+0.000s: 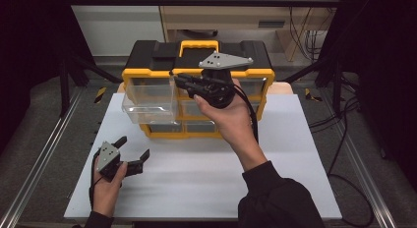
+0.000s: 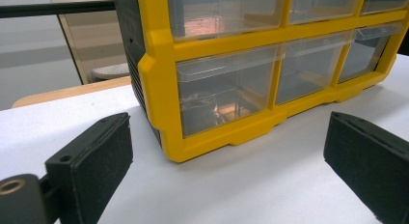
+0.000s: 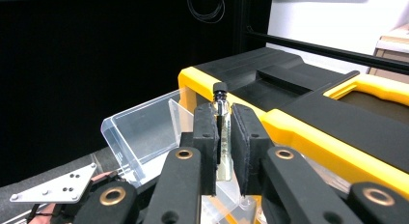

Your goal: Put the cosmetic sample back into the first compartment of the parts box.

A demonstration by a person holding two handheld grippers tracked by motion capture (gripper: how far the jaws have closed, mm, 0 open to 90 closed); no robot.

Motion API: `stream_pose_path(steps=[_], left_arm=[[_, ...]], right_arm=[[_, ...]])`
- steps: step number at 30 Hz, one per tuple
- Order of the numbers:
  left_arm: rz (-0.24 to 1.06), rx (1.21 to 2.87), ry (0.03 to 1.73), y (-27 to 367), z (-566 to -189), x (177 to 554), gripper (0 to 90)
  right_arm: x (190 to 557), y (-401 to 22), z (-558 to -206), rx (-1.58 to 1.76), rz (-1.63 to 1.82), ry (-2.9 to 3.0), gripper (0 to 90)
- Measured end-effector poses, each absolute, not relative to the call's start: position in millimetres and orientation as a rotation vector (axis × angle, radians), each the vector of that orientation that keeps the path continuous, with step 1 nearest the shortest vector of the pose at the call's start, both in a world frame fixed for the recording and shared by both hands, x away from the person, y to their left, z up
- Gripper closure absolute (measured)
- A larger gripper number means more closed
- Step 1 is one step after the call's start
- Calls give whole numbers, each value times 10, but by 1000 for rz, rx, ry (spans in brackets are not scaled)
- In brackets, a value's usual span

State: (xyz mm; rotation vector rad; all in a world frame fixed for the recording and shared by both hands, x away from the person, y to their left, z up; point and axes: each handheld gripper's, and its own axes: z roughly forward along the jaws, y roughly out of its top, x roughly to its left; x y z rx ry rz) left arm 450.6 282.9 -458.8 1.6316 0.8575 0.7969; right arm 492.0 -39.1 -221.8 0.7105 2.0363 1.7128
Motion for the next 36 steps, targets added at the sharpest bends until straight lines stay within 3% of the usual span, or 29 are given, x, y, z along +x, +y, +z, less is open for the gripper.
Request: stream_pose_path(steps=[36], left_arm=[[794,1627,859,2843,-4584,4508,30]], right_arm=[[4957,-114,-2251,675,1750,2041,810]])
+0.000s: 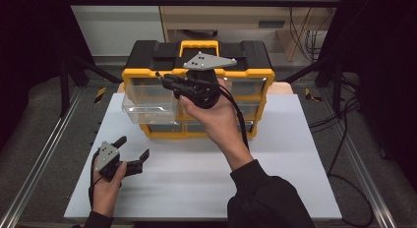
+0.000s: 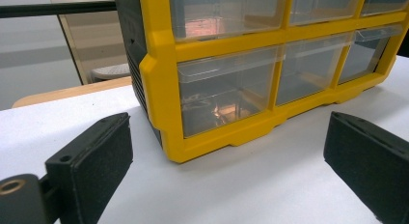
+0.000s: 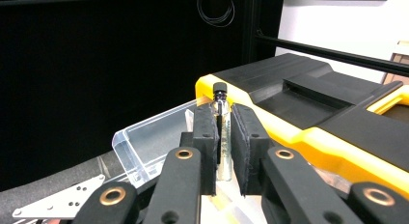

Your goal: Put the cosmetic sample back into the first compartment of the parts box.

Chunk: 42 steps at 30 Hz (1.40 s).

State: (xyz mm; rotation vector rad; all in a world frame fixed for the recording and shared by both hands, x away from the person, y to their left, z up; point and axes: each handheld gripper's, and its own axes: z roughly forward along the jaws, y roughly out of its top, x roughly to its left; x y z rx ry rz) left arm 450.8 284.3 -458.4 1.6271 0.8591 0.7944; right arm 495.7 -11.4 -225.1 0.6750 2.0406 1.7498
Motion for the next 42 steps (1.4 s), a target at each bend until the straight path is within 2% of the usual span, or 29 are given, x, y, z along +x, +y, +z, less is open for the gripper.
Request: stream_pose_path(steps=[42], left_arm=[[793,1626,856,2856,-4575,4501,30]], right_arm=[[4915,125,-2317,617,1658,2102,809]])
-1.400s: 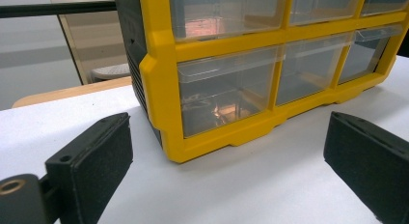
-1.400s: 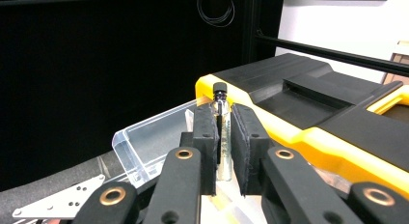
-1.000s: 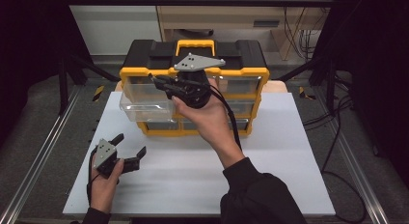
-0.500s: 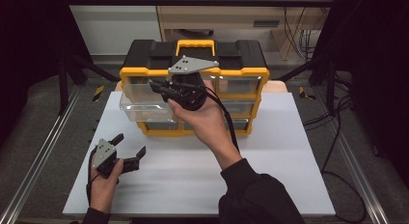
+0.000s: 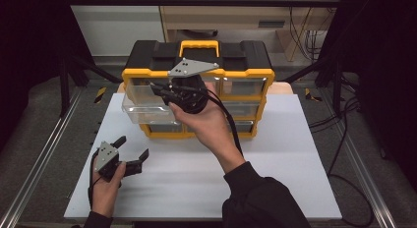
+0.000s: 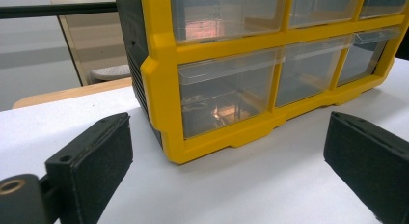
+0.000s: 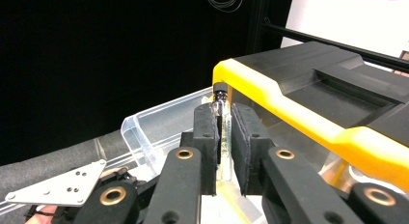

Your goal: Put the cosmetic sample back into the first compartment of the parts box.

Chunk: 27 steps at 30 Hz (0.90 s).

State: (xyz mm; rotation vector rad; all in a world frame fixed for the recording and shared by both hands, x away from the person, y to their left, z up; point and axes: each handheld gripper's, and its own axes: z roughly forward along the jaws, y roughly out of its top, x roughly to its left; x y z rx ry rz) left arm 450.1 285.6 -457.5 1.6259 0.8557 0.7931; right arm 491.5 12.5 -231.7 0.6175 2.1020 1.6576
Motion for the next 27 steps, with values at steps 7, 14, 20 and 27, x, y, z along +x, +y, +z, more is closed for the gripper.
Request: stream_pose_path(steps=[7,14,20,27], left_arm=[[792,1627,855,2854,-4576,4503,30],[792,1627,855,2853,-4577,4504,30],[793,1628,854,2851,-4578,4505,30],[792,1627,855,2855,-4578,4506,30]], right_arm=[[4921,144,-2314,612,1633,2105,809],[4934,142,-2321,627,1642,2095,760],[4898,75,-2278,646,1661,2056,709],[4836,-52,-2249,660,1651,1972,604]])
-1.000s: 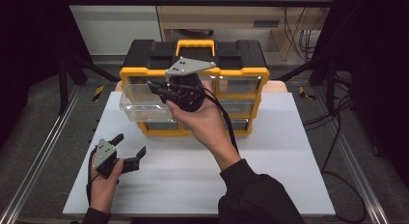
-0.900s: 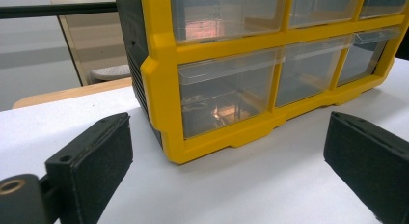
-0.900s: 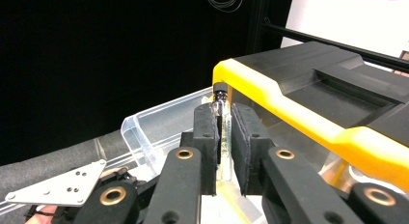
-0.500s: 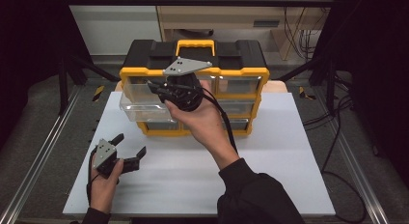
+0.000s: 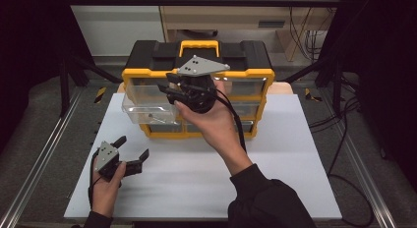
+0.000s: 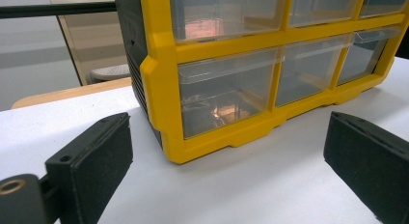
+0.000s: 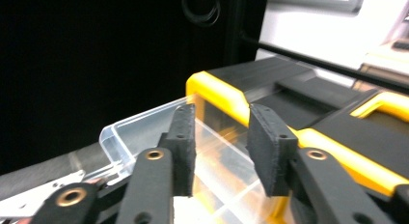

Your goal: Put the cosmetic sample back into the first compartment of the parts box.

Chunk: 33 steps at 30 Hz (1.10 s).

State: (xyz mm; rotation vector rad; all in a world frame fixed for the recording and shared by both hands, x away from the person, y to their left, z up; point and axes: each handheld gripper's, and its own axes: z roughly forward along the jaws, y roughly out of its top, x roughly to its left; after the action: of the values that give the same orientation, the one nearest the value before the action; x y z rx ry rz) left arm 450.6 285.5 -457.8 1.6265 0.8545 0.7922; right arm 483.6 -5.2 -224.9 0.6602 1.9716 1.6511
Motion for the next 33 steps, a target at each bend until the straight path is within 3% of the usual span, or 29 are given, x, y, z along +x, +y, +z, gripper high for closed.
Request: stream_pose_path(steps=[22,33], left_arm=[[795,1625,860,2858,-4578,4500,30],[795,1625,862,2859,-4579,4500,30]], right_arm=[[4752,-503,-2262,754,1621,1853,242],[4720,-736,-2331,799,1582,1822,144]])
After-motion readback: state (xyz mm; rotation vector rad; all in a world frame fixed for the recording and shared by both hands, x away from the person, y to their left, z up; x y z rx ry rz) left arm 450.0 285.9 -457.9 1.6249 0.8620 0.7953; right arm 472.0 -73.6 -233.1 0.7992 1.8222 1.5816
